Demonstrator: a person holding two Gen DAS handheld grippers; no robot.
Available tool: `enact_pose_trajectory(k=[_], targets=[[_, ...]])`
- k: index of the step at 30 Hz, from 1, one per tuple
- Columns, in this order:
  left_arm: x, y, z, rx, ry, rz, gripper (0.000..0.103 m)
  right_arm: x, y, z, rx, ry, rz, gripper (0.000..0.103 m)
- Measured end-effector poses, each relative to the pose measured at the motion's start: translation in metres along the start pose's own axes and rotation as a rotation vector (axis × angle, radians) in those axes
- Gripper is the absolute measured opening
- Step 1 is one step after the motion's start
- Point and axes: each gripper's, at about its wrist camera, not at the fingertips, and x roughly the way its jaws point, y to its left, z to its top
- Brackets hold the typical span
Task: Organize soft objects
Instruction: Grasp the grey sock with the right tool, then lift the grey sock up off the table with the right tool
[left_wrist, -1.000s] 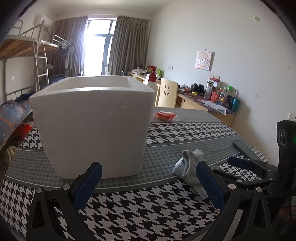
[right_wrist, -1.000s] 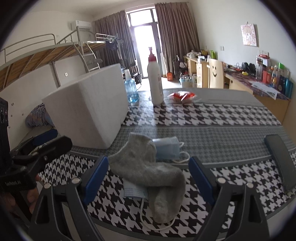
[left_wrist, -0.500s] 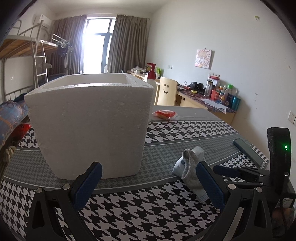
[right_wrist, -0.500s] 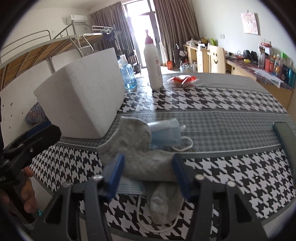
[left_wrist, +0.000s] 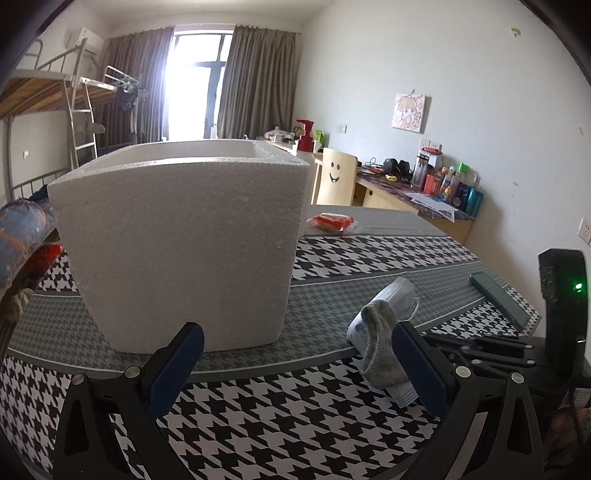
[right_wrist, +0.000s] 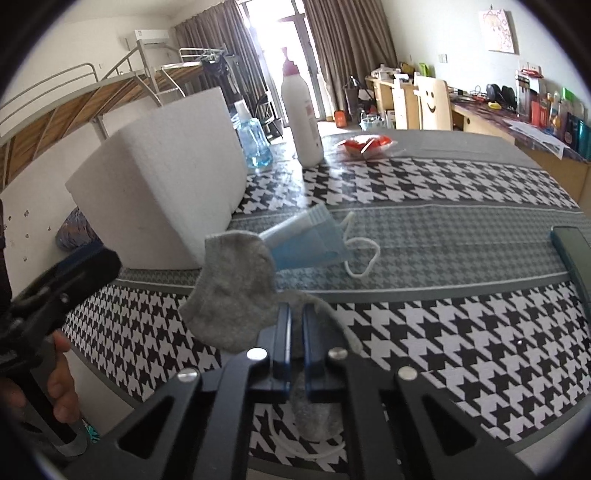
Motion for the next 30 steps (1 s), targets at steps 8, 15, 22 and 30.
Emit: enact_pose_trajectory(k=[8, 15, 22, 30], targets=[[-0.002, 0.004, -0.003, -0.002, 0.002, 0.001, 0.102, -0.004, 0.013, 0.004, -0.066, -0.019, -0.012, 0.023], [0.002, 0.002, -0.006, 0.011, 0.043, -0.072, 0.102, -0.007, 0.015, -0.001, -0.093, -0.037, -0.044, 0.059], [0.006, -0.008, -0.007, 0.023, 0.053, -0.087, 0.102, 0.003, 0.001, -0.003, -0.072, -0.002, -0.068, 0.059], [0.009, -0.014, -0.006, 0.028, 0.058, -0.086, 0.102, 0.013, -0.004, -0.005, -0.06, 0.04, -0.056, 0.038]])
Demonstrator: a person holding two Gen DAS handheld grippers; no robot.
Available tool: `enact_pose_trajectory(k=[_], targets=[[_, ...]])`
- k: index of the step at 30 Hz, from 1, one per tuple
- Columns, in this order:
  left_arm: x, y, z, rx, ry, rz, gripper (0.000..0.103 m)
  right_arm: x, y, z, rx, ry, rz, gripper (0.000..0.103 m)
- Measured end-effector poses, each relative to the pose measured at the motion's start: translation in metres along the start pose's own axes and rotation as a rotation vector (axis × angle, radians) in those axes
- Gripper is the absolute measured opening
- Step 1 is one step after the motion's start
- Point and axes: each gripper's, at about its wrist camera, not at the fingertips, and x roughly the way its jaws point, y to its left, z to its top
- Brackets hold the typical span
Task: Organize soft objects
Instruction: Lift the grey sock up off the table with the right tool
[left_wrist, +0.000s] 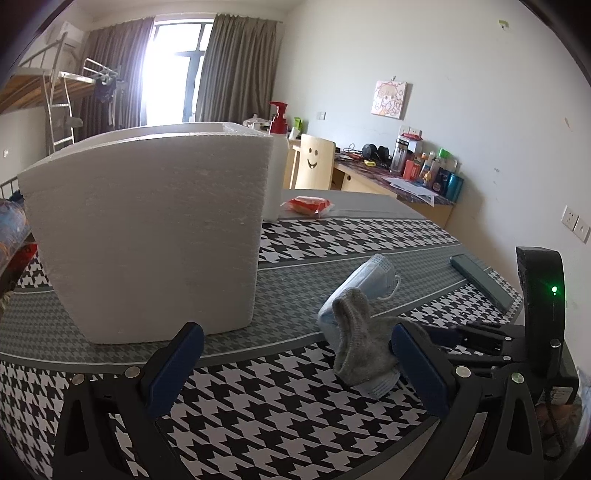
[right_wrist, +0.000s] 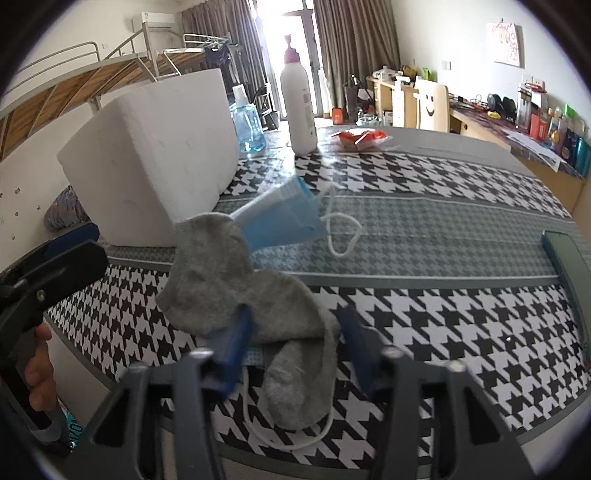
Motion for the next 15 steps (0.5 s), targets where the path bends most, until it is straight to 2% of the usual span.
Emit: enact_pose_trajectory(k=[2, 3, 6, 10, 15], targets=[[0.0, 0.001, -0.001, 0.003, 0.007, 0.0, 0.102, 0.0, -0.002, -0.001, 0.014, 0.008, 0.01, 0.016], [0.0, -0.001, -0.001, 0.003, 0.007, 0.0, 0.102, 0.0, -0.004, 0.0, 0.025, 0.011, 0.021, 0.013], [0.0, -0.003, -0.001, 0.005, 0.001, -0.005, 0.102, -0.007, -0.005, 0.0, 0.03, -0.001, 0.026, 0.011], [-0.001, -0.006, -0.002, 0.012, 0.002, -0.013, 0.102, -0.03, -0.009, 0.006, 0.061, -0.063, 0.054, 0.011], [0.0, -0.01, -0.002, 0.023, 0.009, -0.019, 0.102, -0.052, -0.017, 0.01, 0.085, -0.12, 0.027, 0.011]])
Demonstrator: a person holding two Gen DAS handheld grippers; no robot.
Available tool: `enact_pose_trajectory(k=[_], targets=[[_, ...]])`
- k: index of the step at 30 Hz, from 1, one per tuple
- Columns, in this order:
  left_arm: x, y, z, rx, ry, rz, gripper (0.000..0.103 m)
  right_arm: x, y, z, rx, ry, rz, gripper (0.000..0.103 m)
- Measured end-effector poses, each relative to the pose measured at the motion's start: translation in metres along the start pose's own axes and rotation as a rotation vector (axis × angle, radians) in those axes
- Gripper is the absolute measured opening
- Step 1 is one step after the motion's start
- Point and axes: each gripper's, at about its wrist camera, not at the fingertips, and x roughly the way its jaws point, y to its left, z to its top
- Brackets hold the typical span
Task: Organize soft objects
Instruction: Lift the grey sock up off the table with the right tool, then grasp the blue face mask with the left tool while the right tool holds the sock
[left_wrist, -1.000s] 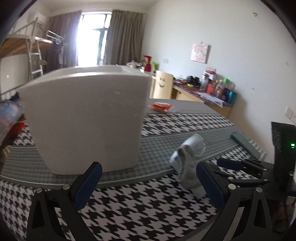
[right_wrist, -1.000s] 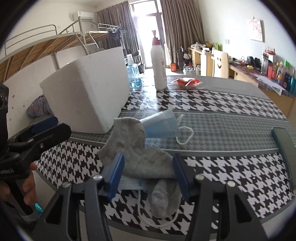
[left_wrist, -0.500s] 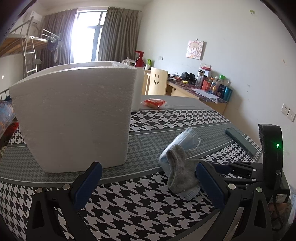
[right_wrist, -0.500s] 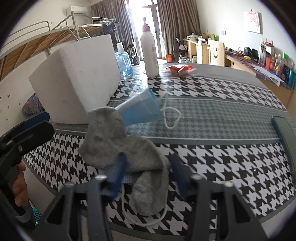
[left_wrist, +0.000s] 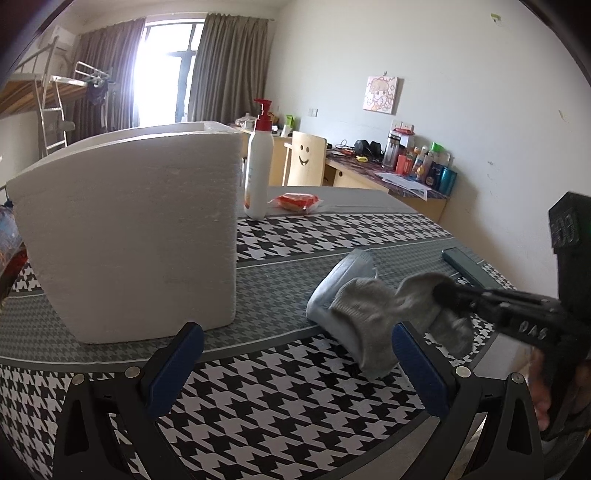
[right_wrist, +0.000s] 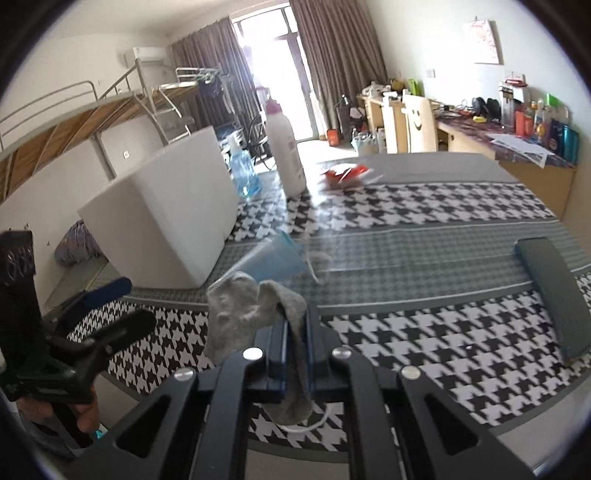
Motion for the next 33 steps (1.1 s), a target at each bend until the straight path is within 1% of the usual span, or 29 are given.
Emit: enact_pose_trajectory(k=[8, 11, 18, 23, 31, 33], targets=[[0.007, -0.009, 0.005, 0.01, 0.012, -0.003, 0.102, -0.025, -0.013, 0.006, 0.043, -0.076, -0.018, 0.011], [0.011, -0.014, 0.007, 0.016, 0.015, -0.007, 0.102, -0.028, -0.019, 0.007, 0.059, -0.089, -0.019, 0.011], [0.018, -0.027, 0.013, 0.033, 0.023, -0.016, 0.102, -0.034, -0.033, 0.005, 0.091, -0.112, -0.036, 0.011], [0.029, -0.032, 0.014, 0.036, 0.042, -0.006, 0.102, -0.036, -0.044, 0.001, 0.116, -0.117, -0.068, 0.011], [0.045, -0.039, 0.018, 0.044, 0.064, 0.007, 0.102, -0.042, -0.052, -0.004, 0.126, -0.132, -0.094, 0.011], [0.049, -0.04, 0.019, 0.043, 0.075, 0.014, 0.1, -0.042, -0.054, -0.005, 0.131, -0.132, -0.098, 0.011]])
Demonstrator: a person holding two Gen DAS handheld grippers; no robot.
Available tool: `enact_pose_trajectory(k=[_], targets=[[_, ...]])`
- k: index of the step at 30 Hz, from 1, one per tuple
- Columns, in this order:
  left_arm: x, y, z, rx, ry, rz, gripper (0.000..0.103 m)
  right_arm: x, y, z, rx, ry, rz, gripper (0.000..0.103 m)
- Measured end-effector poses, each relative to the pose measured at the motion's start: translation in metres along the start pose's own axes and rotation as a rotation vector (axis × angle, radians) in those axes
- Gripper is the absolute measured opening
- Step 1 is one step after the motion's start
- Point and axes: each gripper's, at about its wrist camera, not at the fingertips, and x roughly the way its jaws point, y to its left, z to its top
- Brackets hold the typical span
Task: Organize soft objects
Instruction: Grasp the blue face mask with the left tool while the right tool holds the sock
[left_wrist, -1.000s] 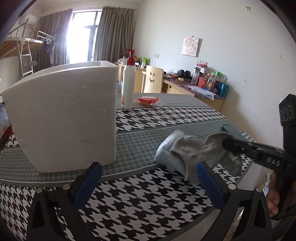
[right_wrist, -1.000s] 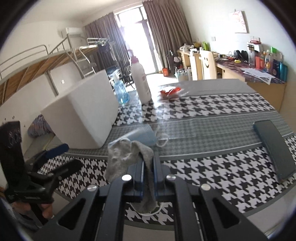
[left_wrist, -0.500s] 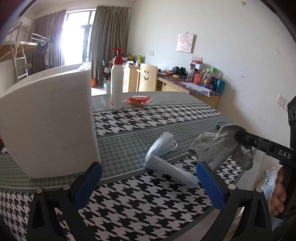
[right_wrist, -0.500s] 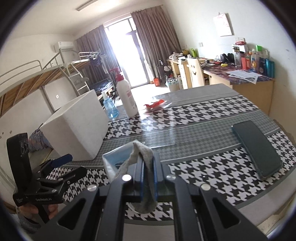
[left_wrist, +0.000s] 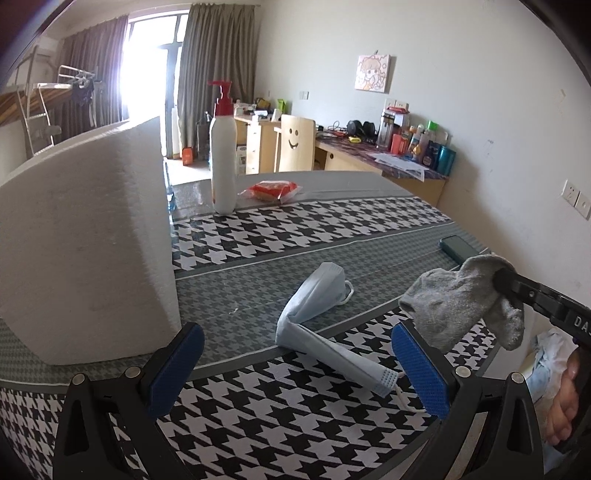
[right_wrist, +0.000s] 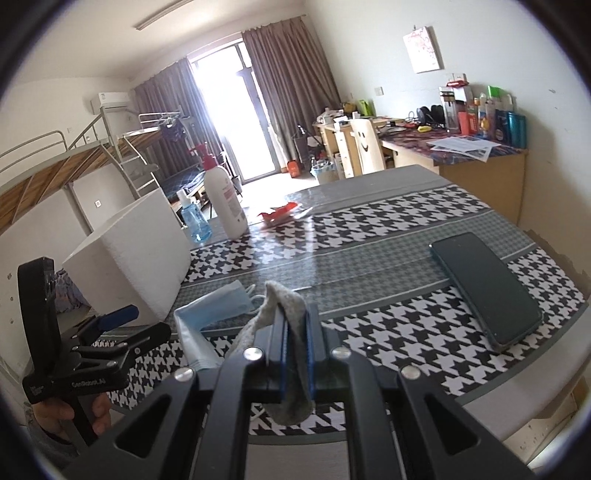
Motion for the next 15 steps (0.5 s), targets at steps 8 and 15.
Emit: enact_pose_trajectory(k=[8, 15], targets=[[0.021, -0.003, 0.003, -0.006, 0.065, 0.013, 0.082, 0.002, -0.007, -0.003, 0.01, 0.007, 0.006, 0.011], [0.034, -0.004, 0.0, -0.007, 0.114, 0.017, 0.07, 0.003, -0.01, -0.004, 0.012, 0.012, 0.015, 0.011]])
